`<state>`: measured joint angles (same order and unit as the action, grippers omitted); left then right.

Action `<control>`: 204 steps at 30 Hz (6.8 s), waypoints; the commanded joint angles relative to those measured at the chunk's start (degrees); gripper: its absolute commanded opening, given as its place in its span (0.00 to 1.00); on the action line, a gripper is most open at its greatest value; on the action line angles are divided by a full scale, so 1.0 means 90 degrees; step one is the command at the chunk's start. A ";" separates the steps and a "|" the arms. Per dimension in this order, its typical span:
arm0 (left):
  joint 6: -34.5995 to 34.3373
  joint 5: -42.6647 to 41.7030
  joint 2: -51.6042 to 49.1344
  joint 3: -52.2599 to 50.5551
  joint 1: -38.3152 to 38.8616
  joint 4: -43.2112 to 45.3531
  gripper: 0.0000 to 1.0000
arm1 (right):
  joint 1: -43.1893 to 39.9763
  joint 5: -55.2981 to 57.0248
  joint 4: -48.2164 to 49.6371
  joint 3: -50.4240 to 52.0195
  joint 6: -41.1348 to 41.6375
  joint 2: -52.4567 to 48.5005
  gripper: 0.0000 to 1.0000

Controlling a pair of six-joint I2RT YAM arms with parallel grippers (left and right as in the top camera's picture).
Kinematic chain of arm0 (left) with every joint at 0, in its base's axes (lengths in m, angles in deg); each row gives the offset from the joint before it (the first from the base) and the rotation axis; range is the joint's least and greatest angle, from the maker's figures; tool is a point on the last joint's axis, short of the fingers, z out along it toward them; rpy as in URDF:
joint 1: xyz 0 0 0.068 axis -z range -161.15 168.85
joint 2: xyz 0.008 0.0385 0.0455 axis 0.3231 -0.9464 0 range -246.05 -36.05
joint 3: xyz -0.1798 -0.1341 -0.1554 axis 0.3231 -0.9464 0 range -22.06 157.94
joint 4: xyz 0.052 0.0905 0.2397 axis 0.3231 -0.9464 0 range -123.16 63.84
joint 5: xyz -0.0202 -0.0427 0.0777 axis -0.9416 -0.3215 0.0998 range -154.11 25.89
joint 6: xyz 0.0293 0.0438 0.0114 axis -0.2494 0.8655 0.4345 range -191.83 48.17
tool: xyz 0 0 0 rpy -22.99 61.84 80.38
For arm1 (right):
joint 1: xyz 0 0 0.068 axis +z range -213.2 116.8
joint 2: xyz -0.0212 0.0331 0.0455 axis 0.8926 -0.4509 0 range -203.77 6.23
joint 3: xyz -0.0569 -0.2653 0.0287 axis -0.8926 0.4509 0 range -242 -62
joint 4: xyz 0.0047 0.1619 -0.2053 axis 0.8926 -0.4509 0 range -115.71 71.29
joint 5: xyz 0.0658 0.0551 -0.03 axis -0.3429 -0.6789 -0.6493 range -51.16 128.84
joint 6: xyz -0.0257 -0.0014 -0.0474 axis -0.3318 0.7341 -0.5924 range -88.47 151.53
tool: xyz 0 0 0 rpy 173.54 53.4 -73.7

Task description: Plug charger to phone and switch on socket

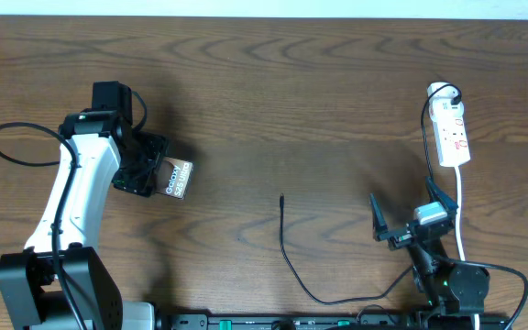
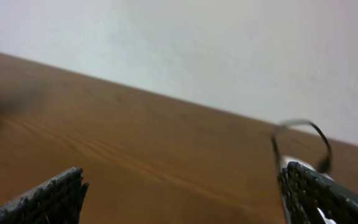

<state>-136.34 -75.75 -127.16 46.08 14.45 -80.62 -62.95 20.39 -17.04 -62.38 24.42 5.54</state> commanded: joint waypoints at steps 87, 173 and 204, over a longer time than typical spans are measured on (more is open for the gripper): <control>-0.0032 0.0085 0.0097 0.0034 -0.0032 -0.0056 0.07 | 0.0068 -0.6453 0.2106 -0.5088 0.3434 -1.1186 0.99; -0.1994 0.0209 0.0097 0.0034 0.1438 0.0469 0.08 | 0.3434 -0.3694 0.5770 -0.5095 0.7980 -1.2830 0.99; -0.2849 0.0260 0.0097 0.0034 0.2348 0.0646 0.07 | 0.3864 -0.3225 0.6101 -0.5095 0.8313 -1.2830 0.99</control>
<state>-160.97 -74.24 -127.14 46.05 34.93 -75.00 -28.66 -9.10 37.73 -107.64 98.77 -109.16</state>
